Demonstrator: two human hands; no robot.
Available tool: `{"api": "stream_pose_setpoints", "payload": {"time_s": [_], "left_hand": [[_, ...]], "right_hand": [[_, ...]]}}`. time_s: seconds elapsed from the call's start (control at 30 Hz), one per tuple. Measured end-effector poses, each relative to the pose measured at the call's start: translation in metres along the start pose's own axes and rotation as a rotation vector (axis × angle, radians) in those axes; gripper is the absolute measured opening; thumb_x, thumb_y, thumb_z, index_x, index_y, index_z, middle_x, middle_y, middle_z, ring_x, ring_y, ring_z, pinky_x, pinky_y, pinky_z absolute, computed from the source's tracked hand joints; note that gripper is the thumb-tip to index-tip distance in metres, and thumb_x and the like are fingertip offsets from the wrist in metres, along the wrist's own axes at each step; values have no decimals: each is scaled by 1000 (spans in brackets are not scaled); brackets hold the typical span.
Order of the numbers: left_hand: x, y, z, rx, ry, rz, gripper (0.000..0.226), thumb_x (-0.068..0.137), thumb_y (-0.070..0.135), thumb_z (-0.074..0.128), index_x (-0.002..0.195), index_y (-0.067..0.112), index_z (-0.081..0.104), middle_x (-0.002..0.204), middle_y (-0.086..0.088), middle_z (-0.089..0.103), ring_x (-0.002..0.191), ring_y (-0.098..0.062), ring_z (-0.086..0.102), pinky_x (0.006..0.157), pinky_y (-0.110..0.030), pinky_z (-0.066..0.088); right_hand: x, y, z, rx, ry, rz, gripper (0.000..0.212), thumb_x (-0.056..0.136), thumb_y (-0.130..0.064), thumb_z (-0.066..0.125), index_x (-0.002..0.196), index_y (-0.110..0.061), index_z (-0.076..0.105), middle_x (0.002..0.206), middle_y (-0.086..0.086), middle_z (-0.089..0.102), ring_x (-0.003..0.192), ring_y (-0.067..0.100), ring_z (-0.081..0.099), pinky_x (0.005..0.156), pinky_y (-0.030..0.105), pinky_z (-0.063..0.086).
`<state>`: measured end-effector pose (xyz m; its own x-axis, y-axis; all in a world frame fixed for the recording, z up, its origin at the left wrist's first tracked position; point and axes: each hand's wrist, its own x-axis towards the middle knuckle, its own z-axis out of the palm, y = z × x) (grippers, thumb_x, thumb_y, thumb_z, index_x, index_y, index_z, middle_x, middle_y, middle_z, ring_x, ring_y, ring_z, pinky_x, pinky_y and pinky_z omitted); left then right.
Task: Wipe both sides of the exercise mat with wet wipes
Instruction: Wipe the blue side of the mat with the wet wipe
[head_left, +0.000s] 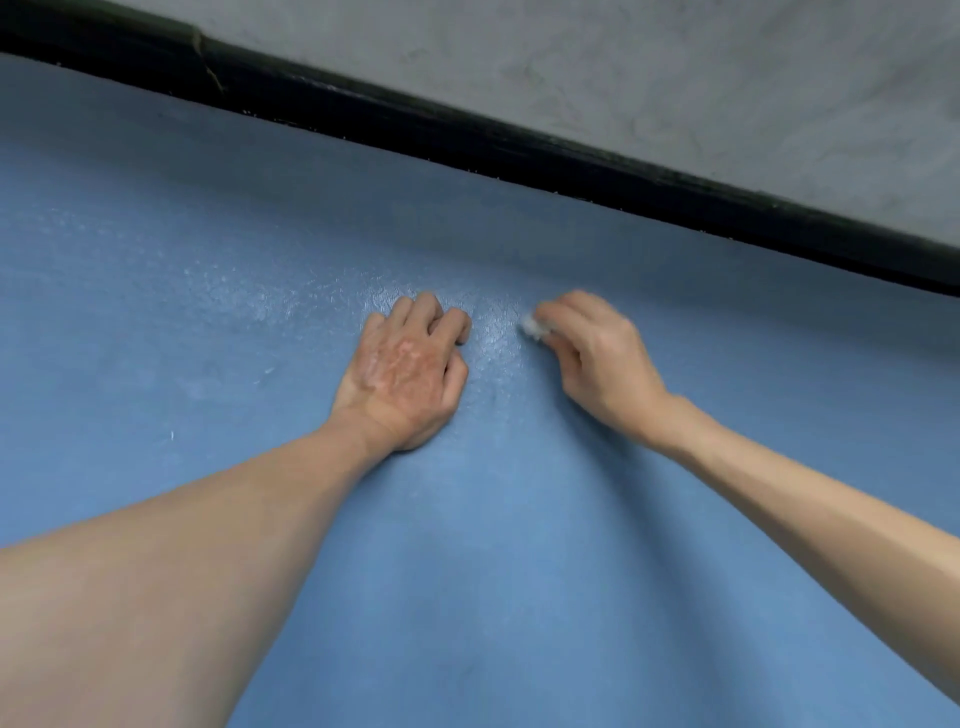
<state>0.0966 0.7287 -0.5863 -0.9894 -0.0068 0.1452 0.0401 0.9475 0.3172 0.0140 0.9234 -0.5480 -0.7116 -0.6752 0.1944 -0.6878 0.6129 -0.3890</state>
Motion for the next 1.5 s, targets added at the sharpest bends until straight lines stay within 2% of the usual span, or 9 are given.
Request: {"api": "stream_pose_setpoints", "payload": {"time_s": [0.27, 0.5, 0.63, 0.73, 0.9, 1.03, 1.3, 1.4, 1.5], "left_hand": [[-1, 2, -4, -41, 20, 0, 20, 88, 22, 41, 100, 14, 55, 98, -10, 51, 89, -30, 46, 74, -37, 28], [-13, -3, -8, -185, 24, -41, 21, 91, 16, 50, 108, 9, 61, 109, -12, 56, 102, -33, 49, 86, -37, 35], [-54, -1, -15, -206, 31, 26, 29, 89, 16, 48, 112, 4, 61, 118, -15, 56, 109, -35, 50, 92, -44, 43], [-90, 10, -14, -215, -14, 70, 38, 89, 21, 41, 116, 2, 59, 126, -16, 56, 115, -34, 51, 99, -45, 43], [-140, 31, -16, -253, 5, 69, 38, 91, 21, 40, 117, 0, 59, 127, -17, 56, 118, -32, 50, 103, -37, 37], [-178, 41, -19, -276, 43, 54, 37, 91, 18, 42, 118, -1, 59, 125, -17, 58, 116, -26, 47, 103, -33, 34], [-199, 37, -16, -238, -13, 53, 40, 93, 15, 37, 124, 0, 57, 132, -13, 56, 123, -27, 50, 109, -34, 34], [-198, 38, -16, -249, -3, 40, 39, 92, 15, 38, 124, 1, 57, 132, -11, 55, 124, -25, 49, 110, -32, 34], [-199, 38, -14, -248, 3, 45, 39, 92, 14, 38, 124, 0, 57, 132, -11, 55, 124, -26, 49, 111, -32, 34]], "right_hand": [[-133, -67, -10, 150, -379, -179, 13, 91, 3, 54, 98, -4, 63, 90, 10, 58, 75, 31, 55, 63, 40, 50], [-39, -28, 0, -37, -1, 167, 18, 90, -13, 48, 86, -4, 63, 87, 15, 56, 75, 35, 55, 65, 43, 48], [-68, -52, 9, -41, 26, 128, 12, 89, -5, 55, 77, -5, 58, 77, 11, 52, 67, 34, 51, 59, 44, 46], [-140, -93, 9, 64, -108, -59, 17, 91, -6, 47, 76, -10, 55, 76, 9, 50, 68, 33, 54, 59, 42, 47], [-274, -159, 0, 291, -507, -228, 21, 89, 0, 52, 105, -15, 54, 94, 5, 51, 77, 24, 51, 64, 35, 48], [-266, -153, 1, 283, -573, -356, 9, 95, -8, 52, 102, -13, 54, 93, 7, 53, 77, 25, 52, 64, 36, 48], [-122, -87, 11, 7, -39, 131, 14, 94, -12, 56, 81, -6, 59, 83, 13, 55, 68, 37, 56, 61, 45, 50], [-160, -111, 14, 40, -162, -24, 6, 88, 0, 57, 89, -4, 61, 85, 14, 53, 72, 34, 55, 60, 40, 48], [-245, -153, 10, 257, -467, -202, 30, 81, 5, 58, 108, -9, 55, 94, 12, 52, 79, 30, 52, 66, 36, 47]]}}
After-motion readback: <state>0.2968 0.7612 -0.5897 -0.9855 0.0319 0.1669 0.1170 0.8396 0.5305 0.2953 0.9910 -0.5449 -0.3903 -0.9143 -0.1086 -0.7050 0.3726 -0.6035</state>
